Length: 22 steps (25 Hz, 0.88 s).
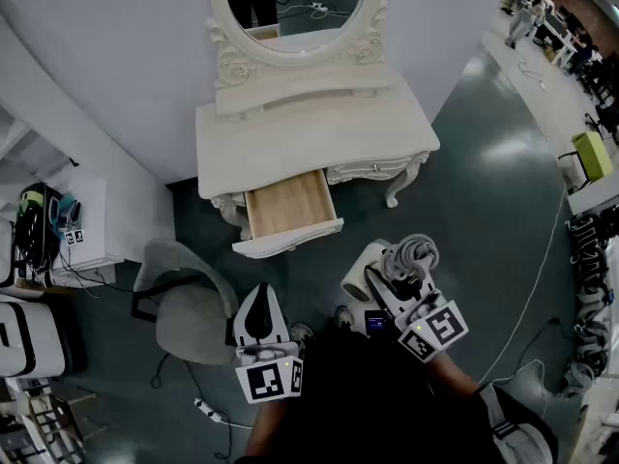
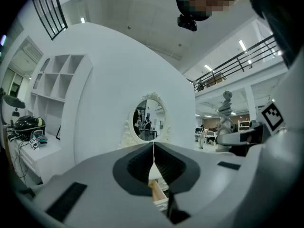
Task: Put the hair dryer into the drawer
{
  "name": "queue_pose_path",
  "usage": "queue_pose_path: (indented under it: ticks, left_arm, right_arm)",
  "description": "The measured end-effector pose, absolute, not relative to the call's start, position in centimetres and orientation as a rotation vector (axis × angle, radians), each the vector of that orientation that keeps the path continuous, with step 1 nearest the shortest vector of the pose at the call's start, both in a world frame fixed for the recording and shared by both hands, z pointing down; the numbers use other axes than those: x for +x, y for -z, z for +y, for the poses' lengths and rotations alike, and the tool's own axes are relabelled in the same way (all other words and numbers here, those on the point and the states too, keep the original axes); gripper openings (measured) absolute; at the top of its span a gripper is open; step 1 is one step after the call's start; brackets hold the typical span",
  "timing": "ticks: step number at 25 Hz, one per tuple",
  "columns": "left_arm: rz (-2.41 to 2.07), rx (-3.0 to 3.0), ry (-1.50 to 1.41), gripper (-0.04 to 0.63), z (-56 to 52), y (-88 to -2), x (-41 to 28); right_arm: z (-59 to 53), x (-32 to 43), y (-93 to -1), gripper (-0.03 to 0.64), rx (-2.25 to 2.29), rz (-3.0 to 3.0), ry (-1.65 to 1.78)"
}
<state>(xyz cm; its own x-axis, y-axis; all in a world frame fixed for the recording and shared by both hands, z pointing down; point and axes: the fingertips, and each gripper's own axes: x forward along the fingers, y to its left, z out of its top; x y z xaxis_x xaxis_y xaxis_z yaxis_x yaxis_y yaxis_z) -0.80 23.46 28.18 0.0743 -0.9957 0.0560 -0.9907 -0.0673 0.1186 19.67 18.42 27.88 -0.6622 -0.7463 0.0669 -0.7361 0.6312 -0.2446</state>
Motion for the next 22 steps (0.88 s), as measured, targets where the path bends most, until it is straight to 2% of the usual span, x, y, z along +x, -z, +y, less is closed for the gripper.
queue_pose_path:
  ticks: [22]
  left_arm:
    - [-2.045, 2.198, 0.077, 0.025, 24.02, -28.18, -1.71]
  right_arm:
    - [18.88, 19.0, -27.44, 0.196, -1.276, 2.781, 0.411]
